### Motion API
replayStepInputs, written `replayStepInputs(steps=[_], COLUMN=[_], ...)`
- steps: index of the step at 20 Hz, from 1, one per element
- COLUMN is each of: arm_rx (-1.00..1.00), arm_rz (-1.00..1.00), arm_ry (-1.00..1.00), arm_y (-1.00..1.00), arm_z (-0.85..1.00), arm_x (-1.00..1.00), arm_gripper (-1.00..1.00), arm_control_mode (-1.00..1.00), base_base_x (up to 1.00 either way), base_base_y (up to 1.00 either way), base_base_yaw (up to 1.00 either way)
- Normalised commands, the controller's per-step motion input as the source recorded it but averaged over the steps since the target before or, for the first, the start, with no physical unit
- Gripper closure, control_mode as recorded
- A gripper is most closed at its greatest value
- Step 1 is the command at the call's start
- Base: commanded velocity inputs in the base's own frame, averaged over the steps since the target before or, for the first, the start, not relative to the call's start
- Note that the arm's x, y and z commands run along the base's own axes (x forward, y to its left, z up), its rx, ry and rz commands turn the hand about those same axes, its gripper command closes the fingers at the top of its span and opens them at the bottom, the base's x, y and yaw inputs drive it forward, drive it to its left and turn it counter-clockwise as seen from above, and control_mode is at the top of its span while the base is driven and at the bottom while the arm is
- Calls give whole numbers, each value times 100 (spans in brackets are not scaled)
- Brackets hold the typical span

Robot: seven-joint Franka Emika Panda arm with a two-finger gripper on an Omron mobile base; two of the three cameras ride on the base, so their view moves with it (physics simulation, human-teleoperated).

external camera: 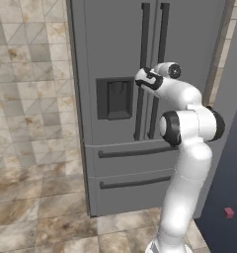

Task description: Retrieve the chicken drumstick from the fridge and place it on the saucepan with marinade on the stove.

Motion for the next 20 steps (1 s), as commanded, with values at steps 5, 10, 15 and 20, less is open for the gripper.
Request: replayStepInputs(steps=[5,10,15,20], arm_rx=[0,0,0,2], arm_rz=[0,0,0,0], arm_ry=[6,2,-4,0], arm_y=[-26,0,-21,-41], arm_z=[0,0,6,52], arm_x=[93,33,-36,-70], arm_gripper=[-100,100,100,100], arm_control_mode=[-100,-100,-100,-100], base_base_x=[0,0,0,0], base_base_y=[0,0,0,0], base_base_yaw=[0,0,0,0])
